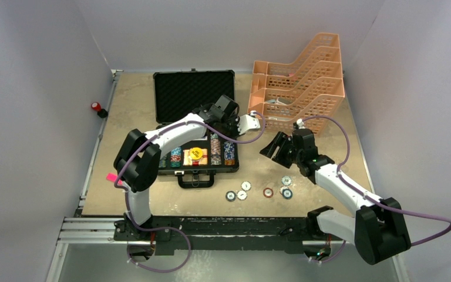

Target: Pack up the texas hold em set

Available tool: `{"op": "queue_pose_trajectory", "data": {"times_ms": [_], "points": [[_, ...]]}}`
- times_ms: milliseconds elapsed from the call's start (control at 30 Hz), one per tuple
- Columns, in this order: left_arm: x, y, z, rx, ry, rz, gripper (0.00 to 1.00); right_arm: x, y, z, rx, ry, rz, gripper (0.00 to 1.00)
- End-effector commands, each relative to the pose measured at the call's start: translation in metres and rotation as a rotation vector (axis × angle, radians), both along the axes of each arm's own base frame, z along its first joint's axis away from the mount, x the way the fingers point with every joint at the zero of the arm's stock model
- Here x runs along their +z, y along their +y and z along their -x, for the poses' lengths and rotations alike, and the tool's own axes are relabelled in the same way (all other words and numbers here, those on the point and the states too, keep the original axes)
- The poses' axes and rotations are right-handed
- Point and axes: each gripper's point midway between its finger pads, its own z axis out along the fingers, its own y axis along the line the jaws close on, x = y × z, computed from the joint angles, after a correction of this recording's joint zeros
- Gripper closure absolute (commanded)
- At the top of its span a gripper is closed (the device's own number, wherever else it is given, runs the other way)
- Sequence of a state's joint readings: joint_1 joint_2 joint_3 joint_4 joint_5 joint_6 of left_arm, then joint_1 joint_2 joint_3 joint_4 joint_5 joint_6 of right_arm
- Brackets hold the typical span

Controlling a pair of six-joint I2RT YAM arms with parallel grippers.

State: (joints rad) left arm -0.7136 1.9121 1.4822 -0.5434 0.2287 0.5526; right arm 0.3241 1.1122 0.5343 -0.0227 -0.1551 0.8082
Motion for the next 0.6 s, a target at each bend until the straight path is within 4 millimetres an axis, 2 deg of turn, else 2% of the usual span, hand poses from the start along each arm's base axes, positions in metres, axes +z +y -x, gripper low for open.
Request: {"op": "queue_pose_trajectory", "data": {"times_ms": [0, 133, 233, 300, 400, 467, 567], "points": [[-0.01, 0.006, 0.008, 0.0, 0.069, -0.028, 1.0, 0.021, -0.006, -0.013, -0.015, -0.062, 0.033, 0.33], [-0.015, 0.011, 0.016, -0.009, 0.105, -0.05, 1.0, 0.028, -0.007, -0.014, -0.021, -0.073, 0.037, 0.33], [-0.011, 0.011, 0.011, 0.016, 0.091, -0.042, 0.95, 0.031, -0.007, -0.015, -0.022, -0.077, 0.038, 0.33], [0.013, -0.001, -0.007, 0.048, 0.023, 0.028, 0.86, 0.032, -0.007, -0.015, -0.018, -0.075, 0.044, 0.32], [0.056, -0.023, -0.027, 0.054, -0.05, 0.137, 0.8, 0.03, -0.01, -0.015, -0.021, -0.061, 0.068, 0.32], [0.076, -0.033, -0.032, 0.051, -0.072, 0.192, 0.77, 0.027, -0.017, -0.019, -0.039, -0.063, 0.112, 0.31], [0.096, -0.038, -0.03, 0.069, -0.082, 0.267, 0.73, 0.018, -0.018, -0.015, -0.02, -0.029, 0.134, 0.3]]}}
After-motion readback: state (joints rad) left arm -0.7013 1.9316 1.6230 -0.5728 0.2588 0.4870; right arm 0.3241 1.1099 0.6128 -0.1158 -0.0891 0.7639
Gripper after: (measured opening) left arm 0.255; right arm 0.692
